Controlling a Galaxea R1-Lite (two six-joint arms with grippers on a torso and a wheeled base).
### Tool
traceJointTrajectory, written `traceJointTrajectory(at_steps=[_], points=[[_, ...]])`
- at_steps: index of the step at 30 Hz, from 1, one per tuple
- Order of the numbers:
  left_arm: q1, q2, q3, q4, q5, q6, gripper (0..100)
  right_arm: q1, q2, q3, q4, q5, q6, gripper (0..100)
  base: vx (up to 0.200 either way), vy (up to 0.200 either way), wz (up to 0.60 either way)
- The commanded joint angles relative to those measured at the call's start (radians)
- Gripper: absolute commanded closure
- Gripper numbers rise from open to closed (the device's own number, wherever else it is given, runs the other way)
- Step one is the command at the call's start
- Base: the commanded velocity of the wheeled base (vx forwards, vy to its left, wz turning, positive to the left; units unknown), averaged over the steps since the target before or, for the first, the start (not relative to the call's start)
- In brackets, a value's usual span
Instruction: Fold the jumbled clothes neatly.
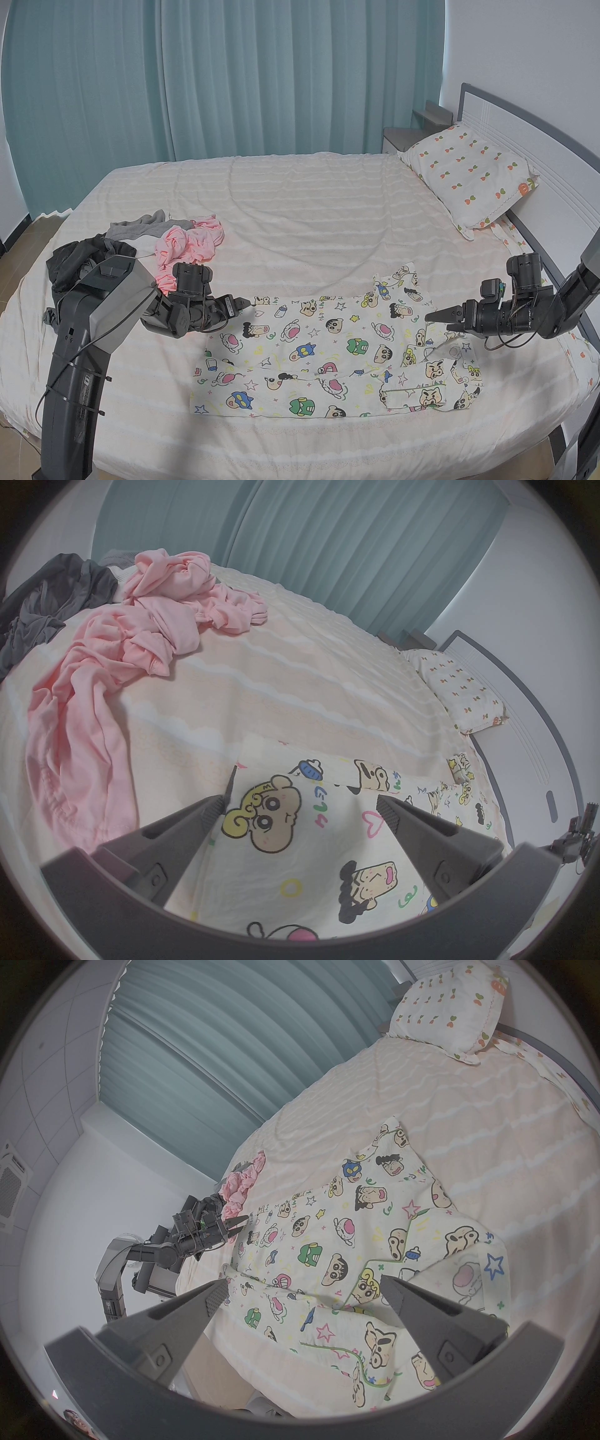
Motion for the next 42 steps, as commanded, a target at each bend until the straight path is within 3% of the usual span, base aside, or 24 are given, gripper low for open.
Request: traceJointTrajectory(at_steps=[1,11,12,20,22,24,29,36,42], points=[[0.013,-0.007,0.0,0.0,0.0,0.001,0,0.014,0.007,-0.01,-0.001,0.001,0.008,0,0.0,0.0,0.0],[0.001,0.008,-0.003,0.028,-0.001,0.021,0,0.03,0.038,-0.044,-0.008,-0.002,0.011,0,0.0,0.0,0.0],[-0.004,0.008,-0.003,0.026,-0.001,0.021,100,0.03,0.041,-0.049,-0.008,-0.002,0.011,0,0.0,0.0,0.0],[-0.007,0.005,-0.01,0.022,0.002,0.016,100,0.02,0.064,-0.083,-0.008,-0.005,0.011,0,0.0,0.0,0.0],[-0.005,-0.003,-0.003,0.02,0.005,0.016,100,0.011,0.079,-0.113,-0.008,-0.021,0.011,0,0.0,0.0,0.0],[-0.002,-0.027,0.0,0.02,0.034,0.003,100,0.004,0.125,-0.175,-0.008,-0.096,0.011,0,0.0,0.0,0.0],[-0.005,-0.059,0.01,0.02,0.082,-0.017,100,-0.006,0.207,-0.299,0.004,-0.172,0.038,0,0.0,0.0,0.0],[-0.008,-0.081,0.042,0.014,0.128,-0.017,100,-0.014,0.337,-0.463,0.016,-0.217,0.08,0,0.0,0.0,0.0],[-0.022,-0.102,0.071,0.014,0.143,-0.017,100,-0.026,0.406,-0.595,0.119,-0.231,0.081,0,0.0,0.0,0.0]])
